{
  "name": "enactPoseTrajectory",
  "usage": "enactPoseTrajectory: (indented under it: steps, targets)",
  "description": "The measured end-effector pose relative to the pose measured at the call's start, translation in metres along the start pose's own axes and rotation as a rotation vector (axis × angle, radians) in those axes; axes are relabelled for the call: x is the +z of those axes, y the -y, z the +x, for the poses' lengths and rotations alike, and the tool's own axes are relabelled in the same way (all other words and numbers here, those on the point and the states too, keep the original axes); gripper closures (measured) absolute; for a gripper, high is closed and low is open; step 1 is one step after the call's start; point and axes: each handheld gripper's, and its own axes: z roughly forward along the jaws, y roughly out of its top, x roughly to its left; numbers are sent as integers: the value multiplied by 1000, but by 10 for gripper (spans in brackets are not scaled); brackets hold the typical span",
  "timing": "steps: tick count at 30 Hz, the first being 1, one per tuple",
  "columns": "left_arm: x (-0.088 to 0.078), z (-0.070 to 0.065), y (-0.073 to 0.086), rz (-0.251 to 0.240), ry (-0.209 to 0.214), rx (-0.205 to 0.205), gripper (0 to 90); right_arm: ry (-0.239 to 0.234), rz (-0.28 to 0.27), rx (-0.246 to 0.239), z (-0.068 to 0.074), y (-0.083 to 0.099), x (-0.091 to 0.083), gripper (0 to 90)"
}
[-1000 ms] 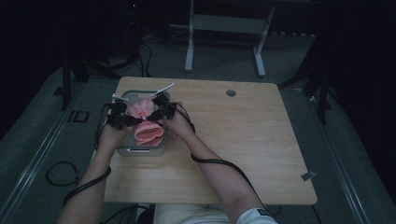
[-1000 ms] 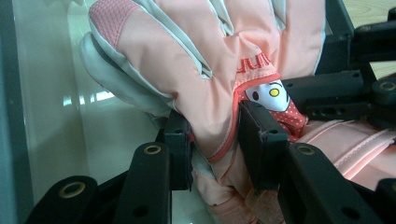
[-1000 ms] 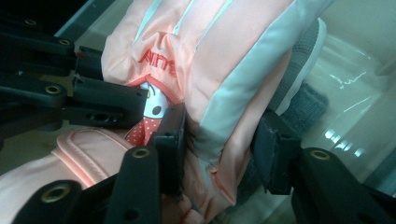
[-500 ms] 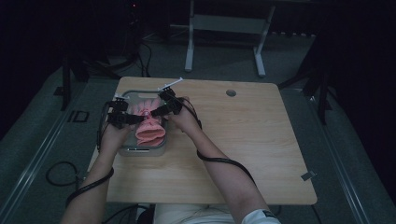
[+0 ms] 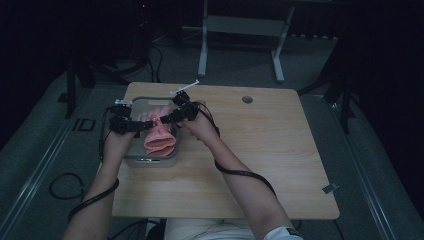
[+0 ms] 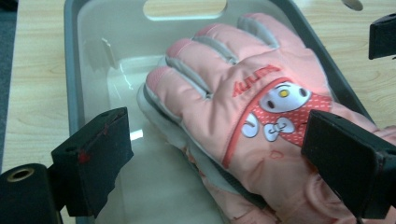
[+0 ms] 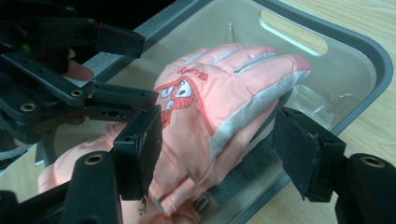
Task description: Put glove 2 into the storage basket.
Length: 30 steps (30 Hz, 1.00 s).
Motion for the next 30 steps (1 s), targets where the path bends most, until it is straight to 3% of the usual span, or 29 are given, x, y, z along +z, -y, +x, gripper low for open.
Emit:
enactPoseTrajectory:
  steps: [18, 24, 30]
  targets:
    - [-18, -13, -10, -39, 3, 76, 60, 3, -33, 4, -3, 6, -16, 329]
    - [-26, -24, -16, -57, 12, 108, 60, 7, -46, 6, -7, 9, -24, 324]
    - [-39, -41, -21, -108, 41, 145, 60, 5, -67, 7, -11, 13, -37, 286]
